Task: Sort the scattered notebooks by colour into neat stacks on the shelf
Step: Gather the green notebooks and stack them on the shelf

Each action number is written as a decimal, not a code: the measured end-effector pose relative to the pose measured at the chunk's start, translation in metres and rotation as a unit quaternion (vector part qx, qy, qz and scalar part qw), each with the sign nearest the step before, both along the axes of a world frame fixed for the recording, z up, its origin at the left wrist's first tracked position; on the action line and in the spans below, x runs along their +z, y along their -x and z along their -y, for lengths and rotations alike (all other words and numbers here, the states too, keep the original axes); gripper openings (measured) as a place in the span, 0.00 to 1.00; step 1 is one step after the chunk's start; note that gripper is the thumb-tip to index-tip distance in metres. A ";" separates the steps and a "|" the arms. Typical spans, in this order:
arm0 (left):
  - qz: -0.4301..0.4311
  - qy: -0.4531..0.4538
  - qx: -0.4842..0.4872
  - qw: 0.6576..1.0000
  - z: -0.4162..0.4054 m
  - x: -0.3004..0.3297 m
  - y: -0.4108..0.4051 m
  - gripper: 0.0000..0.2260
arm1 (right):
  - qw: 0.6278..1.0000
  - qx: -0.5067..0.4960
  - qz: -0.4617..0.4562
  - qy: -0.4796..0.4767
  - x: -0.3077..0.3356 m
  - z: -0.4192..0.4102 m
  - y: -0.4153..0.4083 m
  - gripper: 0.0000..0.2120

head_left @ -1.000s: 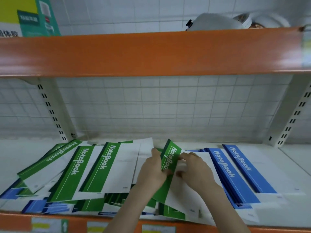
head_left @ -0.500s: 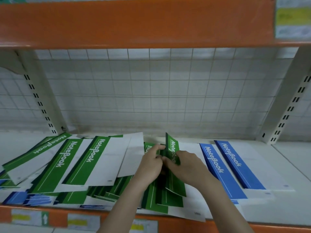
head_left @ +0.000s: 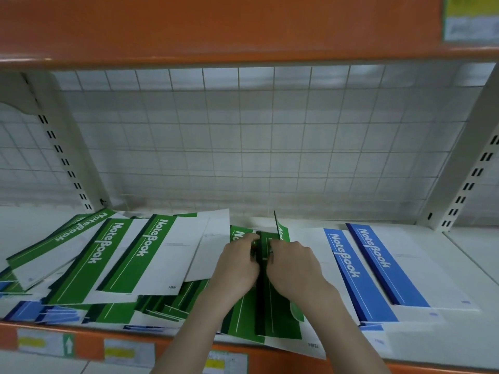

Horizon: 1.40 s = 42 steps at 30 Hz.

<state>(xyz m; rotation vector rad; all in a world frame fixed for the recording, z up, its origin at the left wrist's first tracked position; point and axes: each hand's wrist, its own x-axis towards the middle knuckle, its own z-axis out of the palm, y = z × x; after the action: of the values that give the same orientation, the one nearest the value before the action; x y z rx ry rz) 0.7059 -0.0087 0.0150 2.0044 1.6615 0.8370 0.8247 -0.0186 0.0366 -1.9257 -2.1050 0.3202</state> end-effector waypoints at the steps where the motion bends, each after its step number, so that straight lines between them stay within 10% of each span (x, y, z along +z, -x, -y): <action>1: 0.021 0.007 0.002 1.000 -0.001 0.000 0.000 0.22 | 1.000 -0.001 0.003 0.005 0.000 0.000 0.000 0.12; 9: 0.173 0.031 0.007 0.984 -0.005 0.002 0.005 0.27 | 1.000 0.000 0.015 -0.006 -0.003 0.000 0.007 0.15; 13: 0.024 -0.063 0.070 0.995 -0.005 -0.005 0.006 0.20 | 0.998 0.026 -0.038 -0.042 -0.005 0.002 0.001 0.34; 17: -0.069 -0.073 0.127 0.987 -0.003 -0.009 0.005 0.17 | 0.998 0.037 -0.031 -0.035 -0.002 0.003 -0.001 0.26; 21: 0.069 -0.061 0.094 0.991 -0.003 -0.007 0.006 0.20 | 0.999 0.017 0.016 -0.045 -0.004 0.003 0.008 0.17; 30: 0.325 0.070 0.074 0.940 -0.004 -0.001 0.004 0.14 | 1.000 -0.007 -0.008 -0.022 -0.007 0.001 0.023 0.34; 42: 0.193 0.138 -0.023 0.971 -0.004 -0.002 -0.001 0.12 | 0.992 0.040 -0.123 0.014 0.002 0.004 -0.009 0.27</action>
<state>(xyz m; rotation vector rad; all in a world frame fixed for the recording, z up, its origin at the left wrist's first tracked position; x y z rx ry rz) 0.7073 -0.0044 0.0133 1.5679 1.4147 0.8613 0.8333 -0.0222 0.0389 -1.7195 -2.0280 0.5762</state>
